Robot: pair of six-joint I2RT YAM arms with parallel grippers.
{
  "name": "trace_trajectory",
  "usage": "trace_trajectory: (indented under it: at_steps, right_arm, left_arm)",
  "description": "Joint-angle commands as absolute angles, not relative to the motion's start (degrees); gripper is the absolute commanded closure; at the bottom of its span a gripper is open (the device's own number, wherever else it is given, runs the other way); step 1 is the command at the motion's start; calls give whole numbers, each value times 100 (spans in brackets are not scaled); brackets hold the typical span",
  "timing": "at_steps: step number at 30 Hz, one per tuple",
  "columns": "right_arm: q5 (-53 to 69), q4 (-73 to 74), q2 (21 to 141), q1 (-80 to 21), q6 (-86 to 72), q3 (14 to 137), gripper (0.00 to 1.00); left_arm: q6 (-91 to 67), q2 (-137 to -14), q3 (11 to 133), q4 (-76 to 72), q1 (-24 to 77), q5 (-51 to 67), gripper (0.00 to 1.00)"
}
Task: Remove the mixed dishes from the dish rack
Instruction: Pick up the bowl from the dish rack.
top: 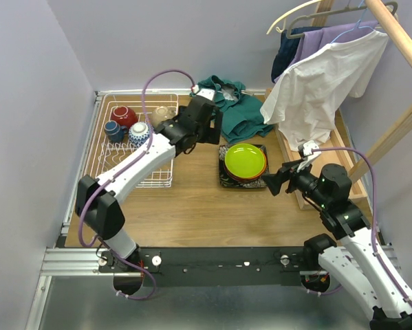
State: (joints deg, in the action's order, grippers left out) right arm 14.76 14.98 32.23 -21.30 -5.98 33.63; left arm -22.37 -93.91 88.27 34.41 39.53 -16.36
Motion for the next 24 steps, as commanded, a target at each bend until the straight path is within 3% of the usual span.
trace_trajectory:
  at_steps: [1, 10, 24]
  right_arm:
    - [1407, 1345, 3340, -2153, -668, 3313, 0]
    - [1309, 1336, 3428, -2153, -694, 3331, 0]
    - [1477, 1247, 3024, -2320, -800, 3243, 0]
  left_arm:
    - [-1504, -8878, 8369, 3893, 3534, -2865, 1]
    - [-1108, -8104, 7708, 3744, 2401, -3067, 1]
    - [-2030, -8366, 8129, 4342, 1864, -3199, 1]
